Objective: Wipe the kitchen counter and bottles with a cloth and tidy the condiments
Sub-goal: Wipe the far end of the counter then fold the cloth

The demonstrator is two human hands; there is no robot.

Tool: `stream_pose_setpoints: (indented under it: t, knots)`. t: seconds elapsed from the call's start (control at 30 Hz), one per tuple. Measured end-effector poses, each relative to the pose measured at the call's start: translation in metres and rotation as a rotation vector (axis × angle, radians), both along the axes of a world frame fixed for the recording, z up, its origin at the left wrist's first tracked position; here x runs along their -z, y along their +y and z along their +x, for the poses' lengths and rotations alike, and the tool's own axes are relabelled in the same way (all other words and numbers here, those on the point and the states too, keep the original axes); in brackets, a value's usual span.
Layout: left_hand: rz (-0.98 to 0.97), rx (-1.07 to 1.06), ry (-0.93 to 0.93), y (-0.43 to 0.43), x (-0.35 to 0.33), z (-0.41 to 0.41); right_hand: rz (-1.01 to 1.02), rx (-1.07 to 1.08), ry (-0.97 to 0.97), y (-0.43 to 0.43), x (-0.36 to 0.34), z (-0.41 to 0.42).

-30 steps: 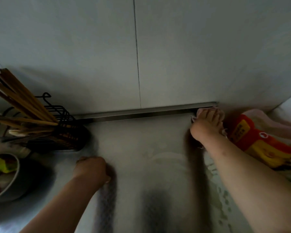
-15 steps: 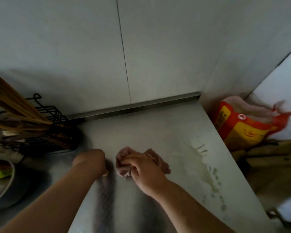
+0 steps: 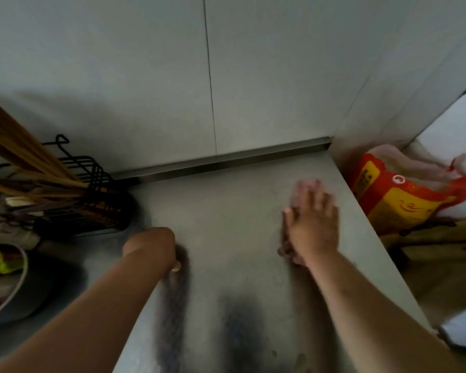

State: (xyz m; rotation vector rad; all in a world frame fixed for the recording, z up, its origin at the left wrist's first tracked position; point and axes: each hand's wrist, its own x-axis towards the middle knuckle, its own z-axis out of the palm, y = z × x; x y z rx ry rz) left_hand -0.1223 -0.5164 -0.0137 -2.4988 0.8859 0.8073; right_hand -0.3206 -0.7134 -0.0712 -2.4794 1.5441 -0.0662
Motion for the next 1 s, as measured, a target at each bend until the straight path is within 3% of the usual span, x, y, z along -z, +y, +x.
stream_pose_setpoints:
  t: [0.1,0.2,0.3,0.43,0.5,0.57,0.67,0.83,0.9,1.0]
  knots:
    - [0.019,0.008,-0.006,-0.003,-0.002,0.000,-0.071,-0.382,-0.005,0.070,0.010,0.034]
    - [0.042,0.006,-0.001,-0.005,-0.004,-0.001,0.028,-0.664,-0.056,0.112,0.003,0.013]
    - [0.054,0.002,0.007,-0.006,-0.002,0.001,-0.024,-0.565,0.010,0.079,0.003,-0.034]
    - [0.037,0.004,-0.007,-0.006,0.001,0.003,-0.046,-0.063,0.126,-0.023,0.004,-0.044]
    - [0.027,-0.005,-0.016,-0.004,0.004,0.003,0.016,0.034,0.103,-0.051,0.006,-0.010]
    - [0.010,-0.015,-0.017,-0.002,0.006,0.004,0.012,-0.042,0.069,-0.044,0.013,0.036]
    - [0.012,-0.029,-0.018,-0.001,0.006,0.004,-0.006,-0.387,0.016,0.023,0.020,0.082]
    - [-0.025,-0.061,-0.040,0.003,0.003,-0.002,0.083,-0.862,-0.113,0.102,-0.001,0.020]
    - [-0.047,-0.078,-0.048,0.007,0.001,-0.004,0.043,-0.787,-0.063,0.077,0.003,-0.025]
    - [-0.075,-0.079,-0.052,0.013,0.000,-0.007,-0.093,-0.354,0.108,0.002,0.002,-0.074]
